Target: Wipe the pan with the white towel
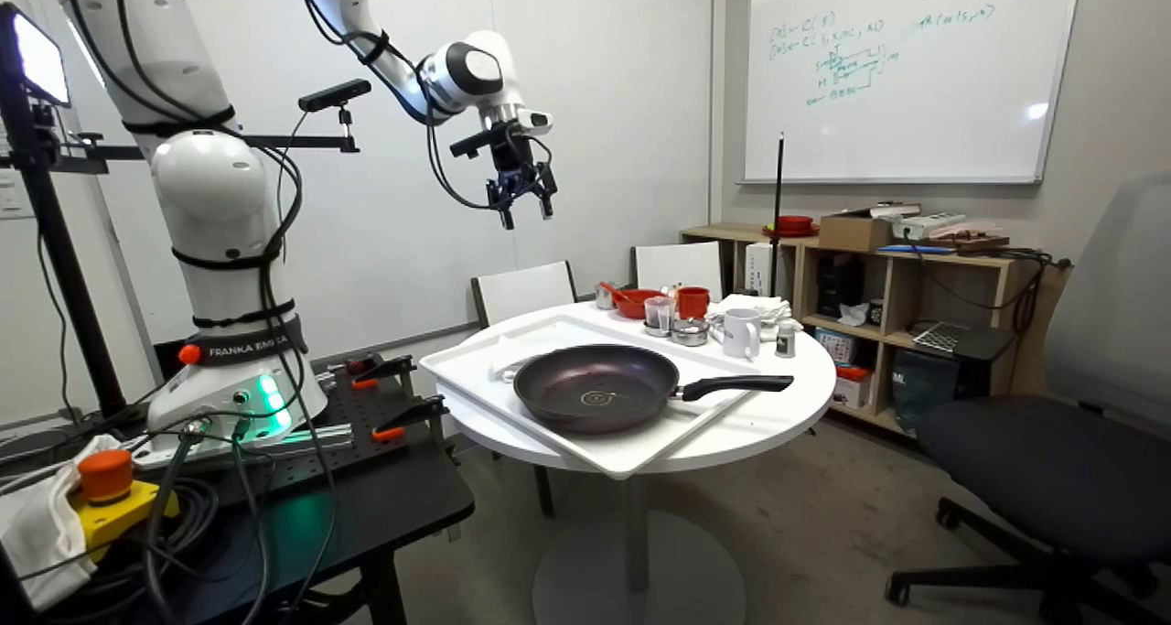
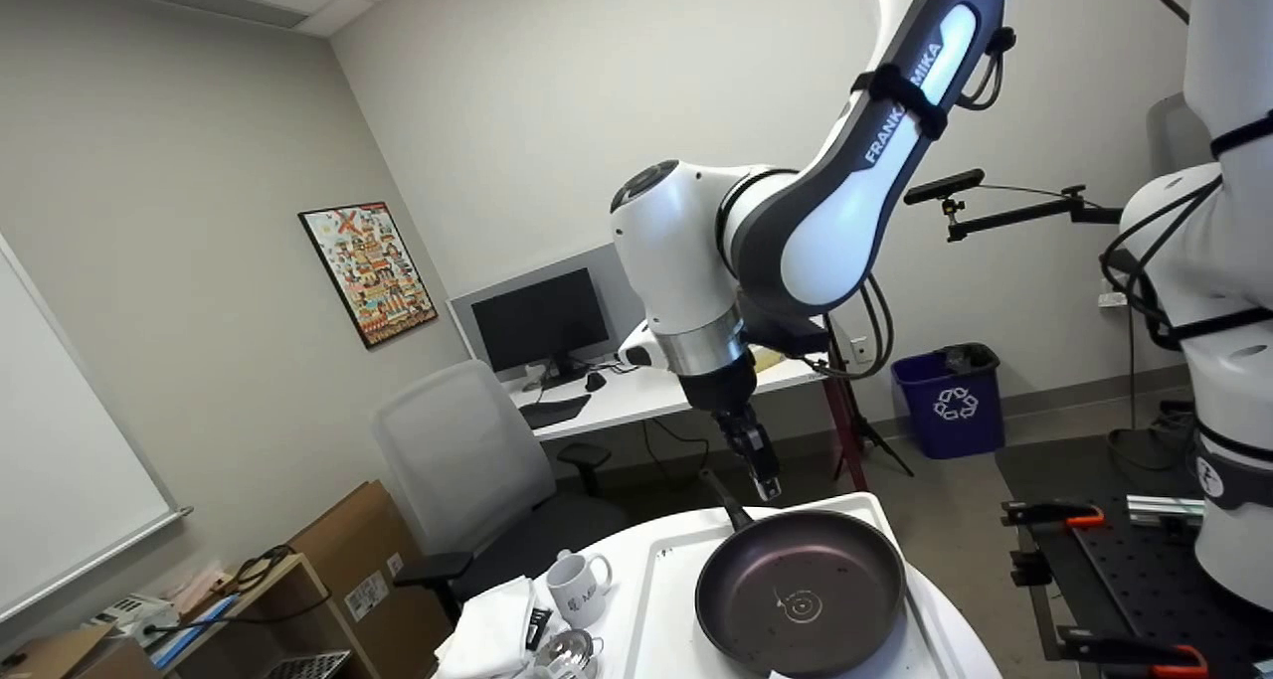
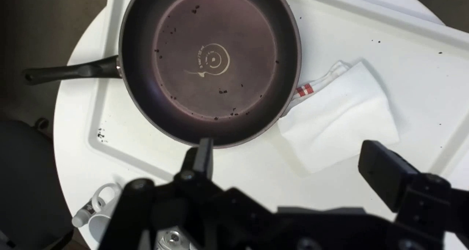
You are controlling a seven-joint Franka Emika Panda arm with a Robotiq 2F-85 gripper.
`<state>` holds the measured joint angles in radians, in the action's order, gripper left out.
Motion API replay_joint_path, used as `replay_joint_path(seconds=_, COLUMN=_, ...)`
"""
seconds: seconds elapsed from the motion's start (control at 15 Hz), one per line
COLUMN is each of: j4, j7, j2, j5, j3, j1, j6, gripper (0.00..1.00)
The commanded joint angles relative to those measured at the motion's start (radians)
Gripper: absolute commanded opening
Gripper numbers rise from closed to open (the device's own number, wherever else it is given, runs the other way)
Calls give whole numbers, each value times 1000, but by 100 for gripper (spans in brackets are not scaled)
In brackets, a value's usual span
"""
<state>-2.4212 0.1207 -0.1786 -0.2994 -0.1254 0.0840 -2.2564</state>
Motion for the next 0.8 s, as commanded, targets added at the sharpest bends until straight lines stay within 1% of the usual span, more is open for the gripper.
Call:
replay_joint_path(seconds=0.0, j4=32, j7=64, j2=103, j5=-53, j3=2, j1=12, j6=-102, gripper=100)
replay_joint_path(seconds=0.13, j4=35, j7=128, j2=152, j5=-36, j3=6, j1=19, j6=-161, gripper=100)
replay_joint_path(seconds=0.27, j4=45, j7=218, j2=201, j5=13, j3=7, j1=26, j6=-205, gripper=100)
replay_joint_path(seconds=0.4, j4=62, j7=310, j2=248, j5=70, j3=1, j1=28, j6=-226, gripper=100)
replay_joint_path(seconds=0.6, j4=114, j7=452, j2=327, j5=161, j3=-13, j1=19, j6=-197, gripper=100)
replay_joint_path(seconds=0.73, j4=165, j7=574, j2=382, j5=246, j3=-31, j1=3, j6=-137, gripper=100)
